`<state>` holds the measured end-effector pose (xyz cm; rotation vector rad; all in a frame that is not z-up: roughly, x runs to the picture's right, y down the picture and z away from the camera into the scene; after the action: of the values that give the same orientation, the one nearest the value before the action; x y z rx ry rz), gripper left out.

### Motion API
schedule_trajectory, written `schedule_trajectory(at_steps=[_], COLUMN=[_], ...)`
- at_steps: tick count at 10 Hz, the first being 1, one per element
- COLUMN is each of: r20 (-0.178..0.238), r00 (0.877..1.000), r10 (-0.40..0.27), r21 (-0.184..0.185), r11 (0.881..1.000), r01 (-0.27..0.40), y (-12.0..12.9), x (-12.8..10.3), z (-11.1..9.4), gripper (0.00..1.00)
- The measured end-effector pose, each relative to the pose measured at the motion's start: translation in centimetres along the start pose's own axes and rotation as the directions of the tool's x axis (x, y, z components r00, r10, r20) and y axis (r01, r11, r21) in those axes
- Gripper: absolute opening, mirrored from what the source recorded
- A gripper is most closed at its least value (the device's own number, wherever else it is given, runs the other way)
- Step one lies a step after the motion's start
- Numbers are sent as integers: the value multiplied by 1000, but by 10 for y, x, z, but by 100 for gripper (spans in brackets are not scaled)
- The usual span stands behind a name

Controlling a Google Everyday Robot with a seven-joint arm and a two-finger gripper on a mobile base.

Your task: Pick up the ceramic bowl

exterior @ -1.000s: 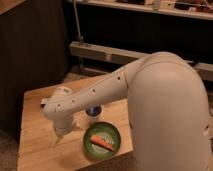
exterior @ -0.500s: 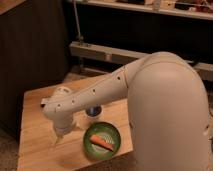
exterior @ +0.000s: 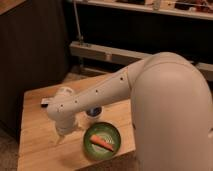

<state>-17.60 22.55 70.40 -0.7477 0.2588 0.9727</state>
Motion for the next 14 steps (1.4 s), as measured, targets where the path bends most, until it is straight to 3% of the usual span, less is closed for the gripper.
schedule_trajectory(at_steps=[2,6,8,10,12,14], r20=[24,89,148,201,223,249], r00=[998,975,949,918,919,932], r10=[64,205,279,343,324,263], r21=[-16,-39,-56,-109,-148,-172], r11=[998,979,960,939,943,959], r01=[-63,-202,-273,-327,-297,-225], y=[-24,-88,-128,-167,-183,-190], x=[21,96,133,155,162,159], z=[-3,-21,-37,-47,-47,-44], gripper=[80,80,80,80,80,80])
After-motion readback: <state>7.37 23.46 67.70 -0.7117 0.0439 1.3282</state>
